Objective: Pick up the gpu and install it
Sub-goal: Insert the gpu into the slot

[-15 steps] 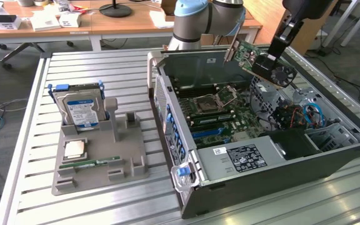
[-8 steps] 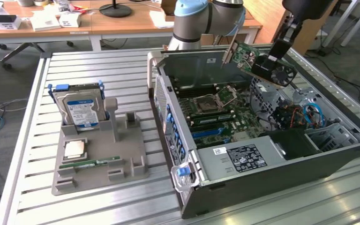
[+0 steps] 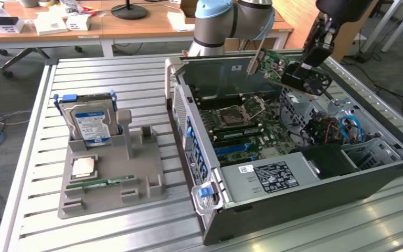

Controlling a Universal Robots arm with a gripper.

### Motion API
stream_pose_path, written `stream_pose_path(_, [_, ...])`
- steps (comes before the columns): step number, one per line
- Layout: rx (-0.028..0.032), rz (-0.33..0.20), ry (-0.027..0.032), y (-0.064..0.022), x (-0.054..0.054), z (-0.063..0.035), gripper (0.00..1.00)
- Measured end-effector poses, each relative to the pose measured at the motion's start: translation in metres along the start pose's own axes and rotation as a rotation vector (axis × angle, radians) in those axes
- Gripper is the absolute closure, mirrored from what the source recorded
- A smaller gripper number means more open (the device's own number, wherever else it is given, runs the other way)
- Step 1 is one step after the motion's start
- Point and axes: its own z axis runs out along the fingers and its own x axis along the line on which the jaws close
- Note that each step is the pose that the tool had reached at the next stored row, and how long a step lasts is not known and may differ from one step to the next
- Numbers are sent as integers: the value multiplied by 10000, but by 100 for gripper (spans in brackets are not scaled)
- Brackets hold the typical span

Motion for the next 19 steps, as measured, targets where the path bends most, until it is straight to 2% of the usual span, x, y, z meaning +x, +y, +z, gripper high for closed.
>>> stream_pose_path(19, [-60,-3237,268,-1,0,7,74])
